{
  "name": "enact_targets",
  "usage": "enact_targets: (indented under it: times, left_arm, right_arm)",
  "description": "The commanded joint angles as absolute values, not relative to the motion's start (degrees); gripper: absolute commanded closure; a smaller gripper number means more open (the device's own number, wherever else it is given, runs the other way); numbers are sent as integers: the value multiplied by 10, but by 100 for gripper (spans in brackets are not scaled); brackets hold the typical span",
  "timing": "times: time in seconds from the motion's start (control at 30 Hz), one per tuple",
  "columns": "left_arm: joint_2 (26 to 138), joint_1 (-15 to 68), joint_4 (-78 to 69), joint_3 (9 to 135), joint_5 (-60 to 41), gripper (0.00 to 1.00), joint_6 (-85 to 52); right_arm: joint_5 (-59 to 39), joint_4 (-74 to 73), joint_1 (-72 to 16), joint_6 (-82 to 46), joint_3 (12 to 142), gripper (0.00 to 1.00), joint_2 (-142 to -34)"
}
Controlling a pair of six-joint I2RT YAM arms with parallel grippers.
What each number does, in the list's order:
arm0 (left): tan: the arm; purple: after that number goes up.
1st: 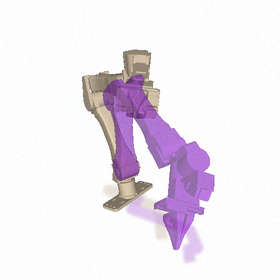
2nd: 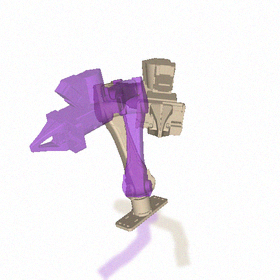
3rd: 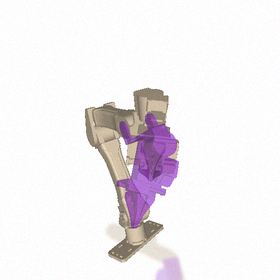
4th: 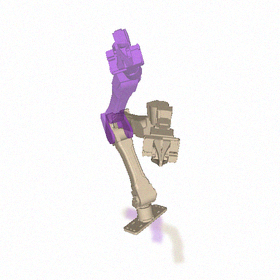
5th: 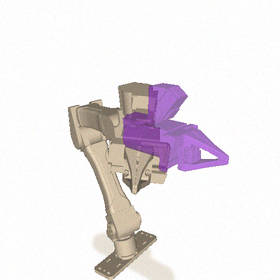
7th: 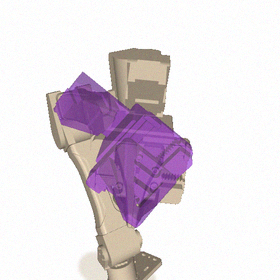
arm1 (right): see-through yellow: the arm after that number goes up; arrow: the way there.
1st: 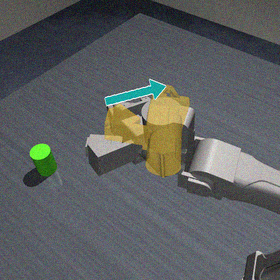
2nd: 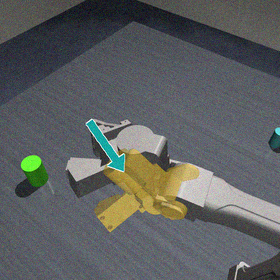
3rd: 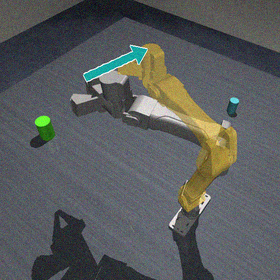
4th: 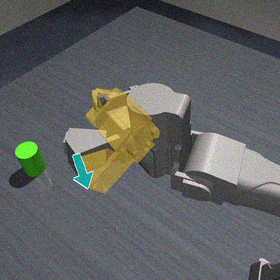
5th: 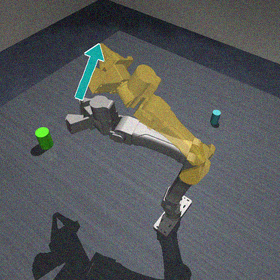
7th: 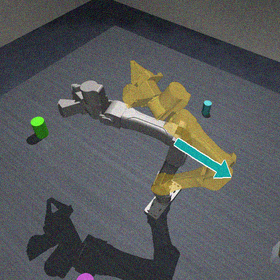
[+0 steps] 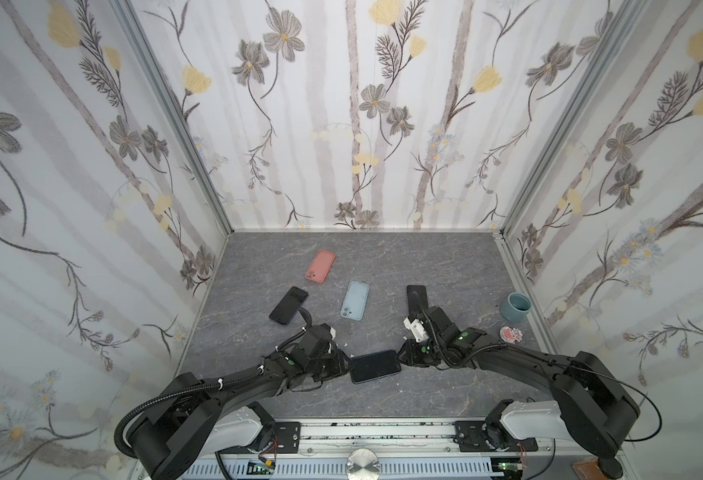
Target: Put the phone into the phone case
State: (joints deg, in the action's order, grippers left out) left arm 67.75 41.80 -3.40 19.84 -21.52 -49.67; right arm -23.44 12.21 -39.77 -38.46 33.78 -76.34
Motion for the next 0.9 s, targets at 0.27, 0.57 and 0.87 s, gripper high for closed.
enact_targets:
  times: [0.27,0.57,0.87]
  left_arm:
    - [670,419,11,193,-284,60,-445]
    - [706,430,-37,192,-314,62,-452]
    - [748,438,-45,202,-306,67,-438]
  right_arm:
    - [-237,110,-401,-392,326,72,-781]
    - [-259,75,-403,-406,320,74,-803]
    - [-275,62,-404,-410,324,75,-822]
